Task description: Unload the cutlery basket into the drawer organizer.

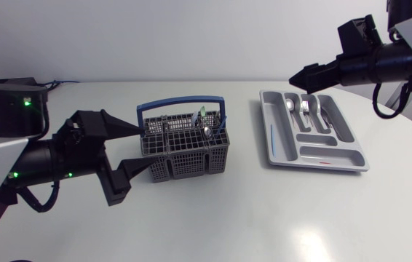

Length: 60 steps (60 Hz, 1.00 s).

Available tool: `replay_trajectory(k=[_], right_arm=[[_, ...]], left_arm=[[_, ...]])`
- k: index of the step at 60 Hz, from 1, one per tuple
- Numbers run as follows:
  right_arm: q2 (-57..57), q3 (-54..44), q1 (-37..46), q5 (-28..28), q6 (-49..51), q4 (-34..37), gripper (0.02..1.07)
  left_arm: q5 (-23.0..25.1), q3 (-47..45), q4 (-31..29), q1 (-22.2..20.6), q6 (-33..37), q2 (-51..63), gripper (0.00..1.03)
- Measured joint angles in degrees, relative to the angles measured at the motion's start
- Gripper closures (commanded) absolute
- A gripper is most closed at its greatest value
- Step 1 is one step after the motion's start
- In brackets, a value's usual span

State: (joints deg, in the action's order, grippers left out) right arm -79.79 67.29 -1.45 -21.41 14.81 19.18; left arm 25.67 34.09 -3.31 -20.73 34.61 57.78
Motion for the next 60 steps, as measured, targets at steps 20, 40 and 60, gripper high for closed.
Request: replay_trajectory(k=[20,40,60], right_arm=[[5.5,-14.7,-4.1,-0.2,1.5,-4.1,0.07],[13.1,-18.2,-5.9,0.2,1.5,-4.7,0.07],[14.4,-22.0,-6.1,0.2,1.5,-5.0,0.09]], left_arm=[[-1.5,18.5,-8.9,-6.0,-12.0,18.1,0.12],[-11.8,30.7,-13.8,-11.9,-27.7,34.3,0.22],[-18.8,32.2,-8.9,-12.9,-37.0,38.3,0.27]])
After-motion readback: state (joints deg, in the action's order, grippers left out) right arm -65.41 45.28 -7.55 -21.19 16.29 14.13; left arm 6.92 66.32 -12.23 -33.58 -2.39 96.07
